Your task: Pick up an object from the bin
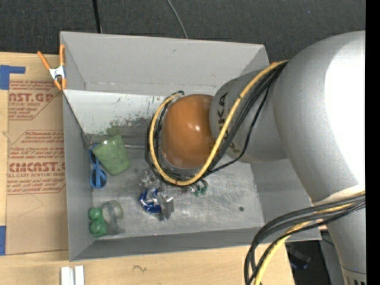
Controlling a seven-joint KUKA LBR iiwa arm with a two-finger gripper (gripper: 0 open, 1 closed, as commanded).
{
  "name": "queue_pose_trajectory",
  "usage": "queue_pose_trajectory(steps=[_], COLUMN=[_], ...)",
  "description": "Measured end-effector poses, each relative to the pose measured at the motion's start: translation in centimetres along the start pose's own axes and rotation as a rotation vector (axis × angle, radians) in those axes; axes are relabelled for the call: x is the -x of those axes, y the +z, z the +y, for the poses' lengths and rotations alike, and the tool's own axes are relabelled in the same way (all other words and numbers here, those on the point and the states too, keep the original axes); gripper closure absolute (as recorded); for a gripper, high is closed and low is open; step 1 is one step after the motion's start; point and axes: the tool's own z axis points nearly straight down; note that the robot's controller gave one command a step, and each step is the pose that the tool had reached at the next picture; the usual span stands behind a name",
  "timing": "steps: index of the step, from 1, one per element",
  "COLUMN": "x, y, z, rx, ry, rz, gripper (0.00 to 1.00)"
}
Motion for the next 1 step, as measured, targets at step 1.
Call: queue_pose_trajectory(steps=[1], x=[-0.14], y=[-16.76], z=[-1.78], rx=[-0.001], ry=[-0.129], rz=[0.004], gripper=[1.0])
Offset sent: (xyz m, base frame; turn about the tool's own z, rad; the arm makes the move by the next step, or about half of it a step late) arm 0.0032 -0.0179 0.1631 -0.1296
